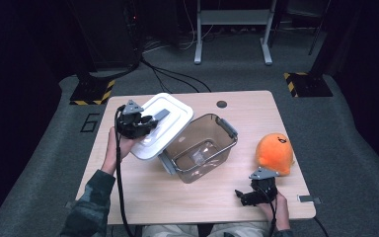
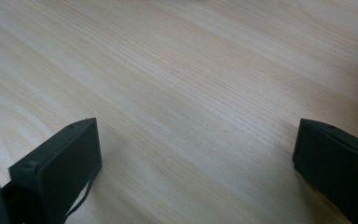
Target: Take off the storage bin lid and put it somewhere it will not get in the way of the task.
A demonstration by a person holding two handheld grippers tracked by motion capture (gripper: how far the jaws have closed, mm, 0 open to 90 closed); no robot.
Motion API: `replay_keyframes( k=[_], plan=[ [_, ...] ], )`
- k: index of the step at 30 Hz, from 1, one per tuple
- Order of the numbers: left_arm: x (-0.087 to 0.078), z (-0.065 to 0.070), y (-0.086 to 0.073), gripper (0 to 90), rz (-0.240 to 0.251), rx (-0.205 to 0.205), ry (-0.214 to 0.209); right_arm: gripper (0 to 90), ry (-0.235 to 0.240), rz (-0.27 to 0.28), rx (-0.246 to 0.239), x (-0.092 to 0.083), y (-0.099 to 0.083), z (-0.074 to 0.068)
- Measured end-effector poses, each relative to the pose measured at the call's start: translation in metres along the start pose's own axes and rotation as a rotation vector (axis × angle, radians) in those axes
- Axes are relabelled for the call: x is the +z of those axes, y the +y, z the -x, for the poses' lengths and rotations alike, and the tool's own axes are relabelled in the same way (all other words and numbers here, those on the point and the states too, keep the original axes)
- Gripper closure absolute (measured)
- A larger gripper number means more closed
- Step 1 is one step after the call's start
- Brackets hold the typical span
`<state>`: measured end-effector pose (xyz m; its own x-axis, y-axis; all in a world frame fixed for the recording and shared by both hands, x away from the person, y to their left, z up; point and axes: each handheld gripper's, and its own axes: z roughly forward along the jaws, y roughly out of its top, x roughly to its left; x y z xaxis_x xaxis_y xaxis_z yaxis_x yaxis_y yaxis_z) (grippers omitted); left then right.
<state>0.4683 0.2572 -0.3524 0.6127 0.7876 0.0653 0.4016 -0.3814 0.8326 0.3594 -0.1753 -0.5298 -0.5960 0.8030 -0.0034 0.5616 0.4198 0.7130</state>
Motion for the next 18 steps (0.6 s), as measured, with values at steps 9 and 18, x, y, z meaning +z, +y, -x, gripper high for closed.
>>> replay_keyframes(
  k=[9, 18],
  plan=[
    [-0.009, -0.018, -0.016, 65.9, -0.003, -0.043, 0.041, 0.2, -0.001, 0.000, 0.001, 0.000, 0.000, 0.000],
    [-0.019, -0.033, -0.029, 65.8, -0.001, -0.071, 0.070, 0.0, -0.002, -0.002, 0.002, 0.000, 0.000, 0.000]
  ],
)
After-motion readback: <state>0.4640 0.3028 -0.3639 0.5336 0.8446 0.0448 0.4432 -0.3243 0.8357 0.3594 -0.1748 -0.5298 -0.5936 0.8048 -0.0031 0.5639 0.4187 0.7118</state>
